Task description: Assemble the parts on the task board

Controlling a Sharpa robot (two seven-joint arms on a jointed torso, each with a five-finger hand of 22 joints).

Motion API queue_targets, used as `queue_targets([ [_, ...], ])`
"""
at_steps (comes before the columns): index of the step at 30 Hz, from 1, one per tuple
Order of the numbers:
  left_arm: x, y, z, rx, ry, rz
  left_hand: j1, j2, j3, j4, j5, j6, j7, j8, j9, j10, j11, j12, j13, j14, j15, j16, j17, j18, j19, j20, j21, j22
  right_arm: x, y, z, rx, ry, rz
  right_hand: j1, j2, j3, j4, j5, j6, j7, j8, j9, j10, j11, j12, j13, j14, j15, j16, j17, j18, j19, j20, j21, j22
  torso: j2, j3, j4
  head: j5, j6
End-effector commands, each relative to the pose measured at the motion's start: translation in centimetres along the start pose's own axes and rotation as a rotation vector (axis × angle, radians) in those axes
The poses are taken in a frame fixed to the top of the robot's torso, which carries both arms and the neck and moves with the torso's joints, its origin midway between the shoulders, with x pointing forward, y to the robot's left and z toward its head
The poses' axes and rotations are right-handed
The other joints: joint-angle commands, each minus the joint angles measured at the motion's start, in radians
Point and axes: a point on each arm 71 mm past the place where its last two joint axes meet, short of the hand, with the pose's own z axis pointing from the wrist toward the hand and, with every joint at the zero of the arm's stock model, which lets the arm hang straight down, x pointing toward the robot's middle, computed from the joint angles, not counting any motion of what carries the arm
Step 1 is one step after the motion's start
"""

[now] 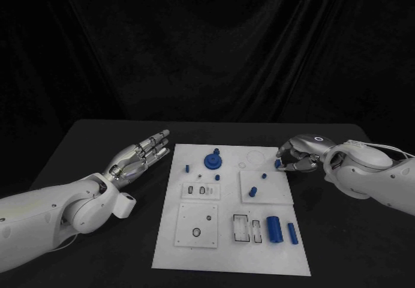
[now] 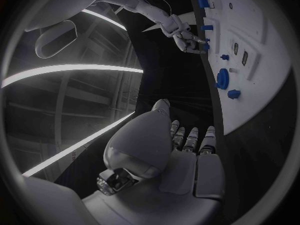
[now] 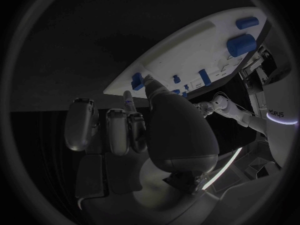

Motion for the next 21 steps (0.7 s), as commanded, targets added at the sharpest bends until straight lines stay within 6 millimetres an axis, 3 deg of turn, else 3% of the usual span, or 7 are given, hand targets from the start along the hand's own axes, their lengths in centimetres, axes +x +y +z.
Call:
queue_targets([
  [1,0.20,-0.03,0.06,0.008,0.012,-0.009,0.010,0.003,0.004,0.000,0.004,-0.002,0.005,0.004,0.001,0.002,0.007,-0.007,-0.002,0.001,0.005,-0.004,-0.002,0.010,-0.001,0.007,0.003,0.002,0.17,-0.16,0.04,0.020,-0.001,-0.003,0.012,-0.001,-0.002,0.004,0.009,0.013,0.000,0.008,0.006,0.107,-0.001,0.003,0.263,0.074,-0.001,-0.007,0.169,0.014,-0.009,-0.001,-0.006,0.130,-0.001,-0.0012,0.0001,0.001,-0.002],
  [10,0.18,0.01,0.04,0.005,0.014,-0.011,0.010,0.003,0.004,-0.001,0.004,-0.003,0.005,0.004,0.001,0.002,0.007,-0.007,-0.002,0.001,0.006,-0.004,-0.002,0.010,-0.001,0.007,0.003,0.002,0.44,-0.02,0.28,0.016,0.006,-0.003,0.019,0.002,-0.006,0.006,0.016,0.047,-0.003,0.032,0.026,0.107,-0.003,0.003,0.263,0.072,-0.002,-0.013,0.164,0.015,-0.010,-0.002,-0.012,0.130,-0.001,-0.0001,-0.0001,0.000,-0.003],
  [21,0.20,0.06,0.06,0.001,0.017,-0.013,0.011,0.003,0.006,-0.002,0.004,-0.004,0.005,0.004,0.001,0.002,0.008,-0.007,-0.002,0.001,0.008,-0.004,-0.002,0.010,-0.001,0.009,0.003,0.002,0.64,0.18,0.61,0.006,0.003,-0.004,0.037,0.014,-0.004,0.000,0.080,0.068,-0.008,0.068,0.059,0.107,-0.007,0.003,0.263,0.071,-0.006,-0.021,0.158,0.016,-0.010,-0.006,-0.022,0.130,-0.003,-0.0004,0.0007,0.001,-0.007],
])
